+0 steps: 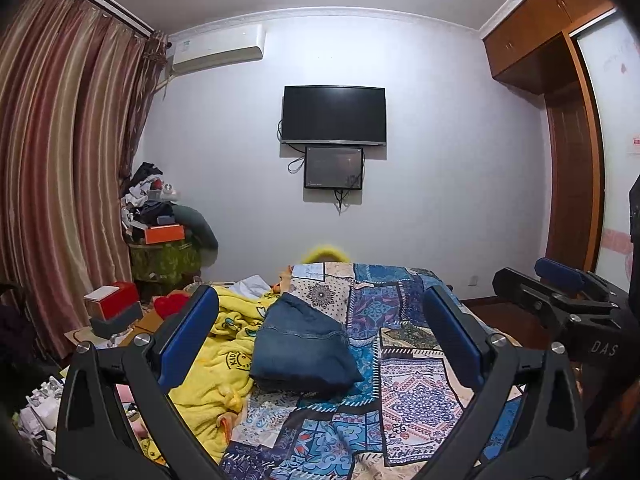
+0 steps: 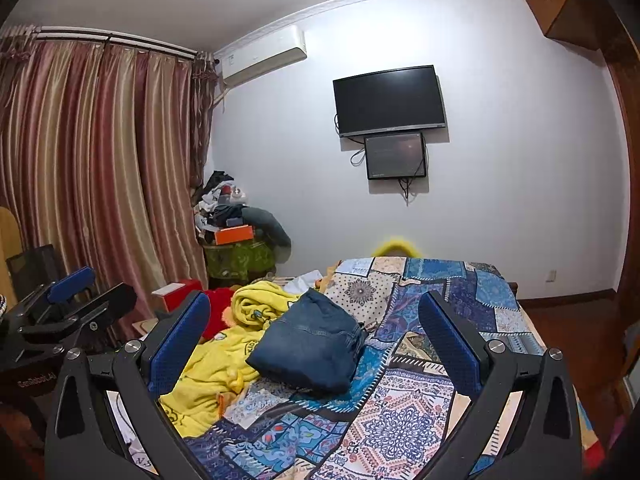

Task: Fold large clothes

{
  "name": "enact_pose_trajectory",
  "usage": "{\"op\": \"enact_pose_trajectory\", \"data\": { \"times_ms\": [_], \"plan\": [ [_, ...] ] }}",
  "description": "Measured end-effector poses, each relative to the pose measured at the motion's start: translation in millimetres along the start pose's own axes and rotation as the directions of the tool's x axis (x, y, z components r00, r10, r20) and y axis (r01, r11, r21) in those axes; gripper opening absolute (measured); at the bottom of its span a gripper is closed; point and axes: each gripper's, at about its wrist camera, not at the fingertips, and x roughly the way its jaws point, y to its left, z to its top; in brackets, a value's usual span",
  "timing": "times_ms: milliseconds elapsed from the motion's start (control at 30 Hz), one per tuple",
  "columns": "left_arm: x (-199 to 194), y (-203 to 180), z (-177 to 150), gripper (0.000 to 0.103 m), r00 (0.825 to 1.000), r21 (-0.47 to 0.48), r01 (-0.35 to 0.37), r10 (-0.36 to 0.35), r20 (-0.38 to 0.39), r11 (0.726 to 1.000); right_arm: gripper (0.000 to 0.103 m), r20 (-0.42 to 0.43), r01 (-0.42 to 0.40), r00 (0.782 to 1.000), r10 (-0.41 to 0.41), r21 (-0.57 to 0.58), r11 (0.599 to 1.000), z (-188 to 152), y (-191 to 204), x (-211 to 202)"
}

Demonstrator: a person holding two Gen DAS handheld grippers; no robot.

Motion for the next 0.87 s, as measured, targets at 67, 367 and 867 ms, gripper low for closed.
{"op": "enact_pose_trajectory", "data": {
  "times_ms": [67,367,867],
  "plan": [
    [1.6,1.1,1.1,0.102,1.000,-0.003,0.008,-0.008,-0.005,1.000,0.103,-0.001,0.000,1.000,0.000,0.000,1.000,0.0,0.2,0.1],
    [7.4,0.1,0.4,0.102,0.999,0.006,0.030,-0.030,-0.019,1.000,0.103,-0.001,0.007,1.000,-0.007,0.008,1.000,1.4,-1.2,-0.6],
    [14.2,3.5,-5.5,0.102,0.998,-0.013,0.058,-0.058,-0.033,0.998,0.103,-0.010,0.014,1.000,-0.014,0.016,1.000,0.6,-2.6,3.6]
  ]
}}
